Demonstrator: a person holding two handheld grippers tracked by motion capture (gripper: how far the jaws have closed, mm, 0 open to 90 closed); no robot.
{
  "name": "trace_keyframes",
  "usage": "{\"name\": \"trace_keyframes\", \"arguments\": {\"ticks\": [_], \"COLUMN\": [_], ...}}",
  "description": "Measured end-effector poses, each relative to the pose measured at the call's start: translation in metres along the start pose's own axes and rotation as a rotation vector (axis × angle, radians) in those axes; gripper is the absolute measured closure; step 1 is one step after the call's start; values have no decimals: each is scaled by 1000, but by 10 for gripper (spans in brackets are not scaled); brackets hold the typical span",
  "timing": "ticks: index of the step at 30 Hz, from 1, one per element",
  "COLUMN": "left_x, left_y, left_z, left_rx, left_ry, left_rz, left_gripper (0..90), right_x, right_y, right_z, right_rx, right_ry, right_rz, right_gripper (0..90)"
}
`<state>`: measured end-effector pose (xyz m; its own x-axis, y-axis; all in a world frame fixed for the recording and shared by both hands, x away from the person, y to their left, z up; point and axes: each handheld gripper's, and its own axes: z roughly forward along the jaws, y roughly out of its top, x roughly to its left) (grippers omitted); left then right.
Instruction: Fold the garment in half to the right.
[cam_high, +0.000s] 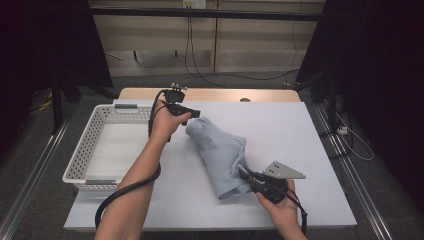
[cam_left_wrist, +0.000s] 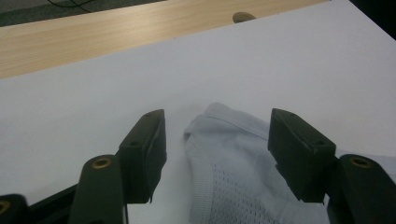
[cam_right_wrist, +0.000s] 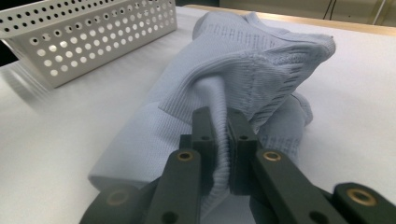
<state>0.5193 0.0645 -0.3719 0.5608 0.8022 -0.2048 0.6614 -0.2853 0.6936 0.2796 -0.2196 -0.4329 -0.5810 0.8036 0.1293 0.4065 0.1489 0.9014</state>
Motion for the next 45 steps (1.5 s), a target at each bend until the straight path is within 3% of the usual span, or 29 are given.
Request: {"name": "trace_keyframes", "arguments": {"ticks": [4,11,17,32,45], "left_x": [-1,0,2,0,3], "left_y": [-3,-7,-8,-18,-17], "left_z": [-1,-4,-8,-4,-8], "left_rx": [7,9,11,31,32], "left_ry": [-1,0,3,-10,5], "left_rz": [2,6,14,22,32], "left_gripper": [361,350,336,324,295], "right_x": [-3,0,3,-2,-4], "right_y": [-1,-5,-5,-8,-5], "right_z": [1,9,13,17,26], "right_rx": [10,45,41,69,80], "right_ry": [11,35,58,44,45], "right_rz": [24,32,31,27,27], "right_gripper": [845,843,843,835,833]}}
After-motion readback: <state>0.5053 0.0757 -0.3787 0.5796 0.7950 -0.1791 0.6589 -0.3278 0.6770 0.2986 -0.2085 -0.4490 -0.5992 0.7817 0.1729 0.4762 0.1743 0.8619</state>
